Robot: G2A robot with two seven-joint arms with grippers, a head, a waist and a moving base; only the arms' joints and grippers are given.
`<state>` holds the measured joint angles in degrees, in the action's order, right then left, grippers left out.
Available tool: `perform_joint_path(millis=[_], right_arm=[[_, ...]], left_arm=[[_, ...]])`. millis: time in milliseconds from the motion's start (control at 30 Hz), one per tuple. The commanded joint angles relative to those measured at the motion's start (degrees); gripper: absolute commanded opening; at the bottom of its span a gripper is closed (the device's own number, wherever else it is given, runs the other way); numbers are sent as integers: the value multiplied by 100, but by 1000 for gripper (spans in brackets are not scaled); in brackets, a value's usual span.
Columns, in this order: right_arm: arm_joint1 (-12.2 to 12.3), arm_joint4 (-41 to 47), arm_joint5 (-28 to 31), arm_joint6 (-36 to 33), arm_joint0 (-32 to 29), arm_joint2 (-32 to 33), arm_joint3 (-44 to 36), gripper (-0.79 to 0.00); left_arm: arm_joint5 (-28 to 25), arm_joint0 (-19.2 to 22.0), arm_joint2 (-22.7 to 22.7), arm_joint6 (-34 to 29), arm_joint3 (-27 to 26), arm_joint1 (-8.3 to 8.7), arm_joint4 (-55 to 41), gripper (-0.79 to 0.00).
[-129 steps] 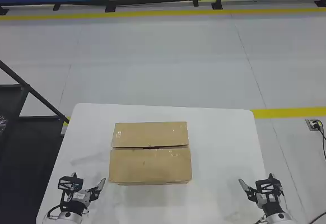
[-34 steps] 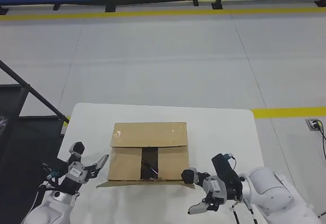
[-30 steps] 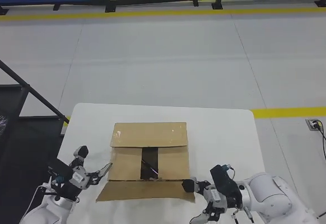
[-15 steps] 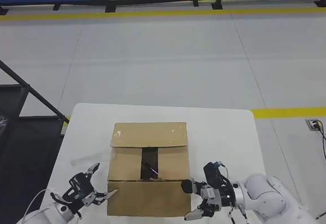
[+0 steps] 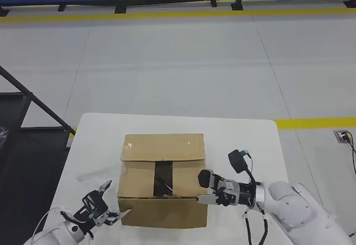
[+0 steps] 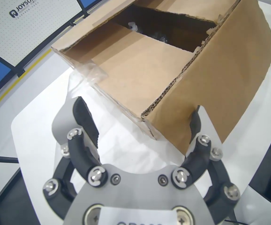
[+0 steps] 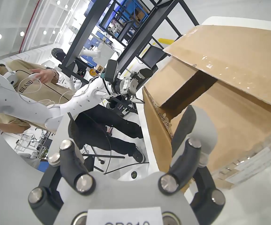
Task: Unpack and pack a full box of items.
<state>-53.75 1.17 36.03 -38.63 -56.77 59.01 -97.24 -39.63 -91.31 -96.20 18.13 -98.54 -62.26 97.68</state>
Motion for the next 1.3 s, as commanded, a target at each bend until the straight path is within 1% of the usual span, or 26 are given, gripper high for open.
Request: perform_joint_path(millis=[0, 100, 133, 200, 300, 367, 500, 567, 667, 733, 800, 900, 1000, 1100, 1267], right_arm=[[0, 1, -12, 0, 0, 0, 0, 0], [-8, -191, -278, 182, -74, 25, -69, 0], [-30, -12, -372, 203, -113, -54, -109, 0], [-85, 602, -524, 102, -24, -191, 78, 0], [-208, 1433, -972, -103, 308, -452, 553, 0], [-306, 1833, -1020, -310, 601, -637, 926, 0], [-523, 2255, -1203, -325, 1090, -990, 1632, 0], [-625, 2420, -1428, -295, 1317, -1124, 1973, 0], [-769, 2594, -1618, -390, 1597, -1323, 2312, 0], [-849, 2718, -1545, -442, 1717, -1395, 2482, 0], [-915, 2765, -1416, -478, 1814, -1440, 2622, 0], [-1003, 2730, -1248, -347, 1934, -1469, 2715, 0], [-1082, 2466, -1161, -29, 2092, -1479, 2760, 0], [-1169, 1822, -1447, 456, 2331, -1565, 2772, 0], [-1368, 1241, -1822, 1016, 2764, -1743, 2957, 0]], left_arm=[[0, 0, 0, 0, 0, 0, 0, 0], [0, 0, 0, 0, 0, 0, 0, 0], [0, 0, 0, 0, 0, 0, 0, 0], [0, 0, 0, 0, 0, 0, 0, 0], [0, 0, 0, 0, 0, 0, 0, 0], [0, 0, 0, 0, 0, 0, 0, 0], [0, 0, 0, 0, 0, 0, 0, 0], [0, 0, 0, 0, 0, 0, 0, 0], [0, 0, 0, 0, 0, 0, 0, 0], [0, 0, 0, 0, 0, 0, 0, 0], [0, 0, 0, 0, 0, 0, 0, 0], [0, 0, 0, 0, 0, 0, 0, 0], [0, 0, 0, 0, 0, 0, 0, 0], [0, 0, 0, 0, 0, 0, 0, 0], [0, 0, 0, 0, 0, 0, 0, 0]])
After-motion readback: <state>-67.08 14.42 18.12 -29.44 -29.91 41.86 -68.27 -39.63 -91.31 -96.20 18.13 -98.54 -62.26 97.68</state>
